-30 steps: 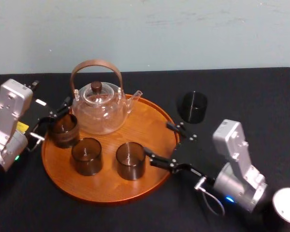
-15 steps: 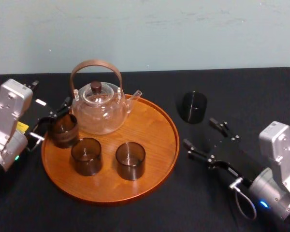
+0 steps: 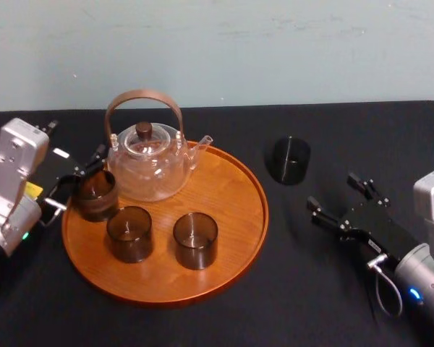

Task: Pick up the glass from the table and place it on the tray.

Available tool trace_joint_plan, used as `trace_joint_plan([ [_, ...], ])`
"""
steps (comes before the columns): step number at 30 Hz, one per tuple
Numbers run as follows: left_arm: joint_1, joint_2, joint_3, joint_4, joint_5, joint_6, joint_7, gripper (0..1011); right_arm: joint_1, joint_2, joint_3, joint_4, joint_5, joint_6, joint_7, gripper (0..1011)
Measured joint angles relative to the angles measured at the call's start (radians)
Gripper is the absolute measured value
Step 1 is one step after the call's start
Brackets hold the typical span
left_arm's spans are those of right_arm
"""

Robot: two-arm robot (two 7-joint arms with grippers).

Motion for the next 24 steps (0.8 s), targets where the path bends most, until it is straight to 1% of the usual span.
trace_joint_plan([
  [8, 0.0, 0.0, 0.0, 0.0, 0.0, 0.0, 0.0, 1001, 0.079, -0.009, -0.013, 0.065, -0.007, 0.036, 0.024, 1002],
  [14, 0.0, 0.0, 0.0, 0.0, 0.0, 0.0, 0.0, 1001, 0.164, -0.014, -0.036, 0.136, -0.023, 0.061, 0.042, 1002],
  [18, 0.0, 0.0, 0.0, 0.0, 0.0, 0.0, 0.0, 1001, 0.199, -0.018, -0.043, 0.169, -0.028, 0.07, 0.046, 1002],
  [22, 0.0, 0.0, 0.0, 0.0, 0.0, 0.0, 0.0, 1001, 0.244, -0.024, -0.048, 0.218, -0.03, 0.077, 0.049, 1002],
  [24, 0.0, 0.0, 0.0, 0.0, 0.0, 0.0, 0.0, 1001, 0.256, -0.026, -0.049, 0.233, -0.03, 0.078, 0.05, 1002],
])
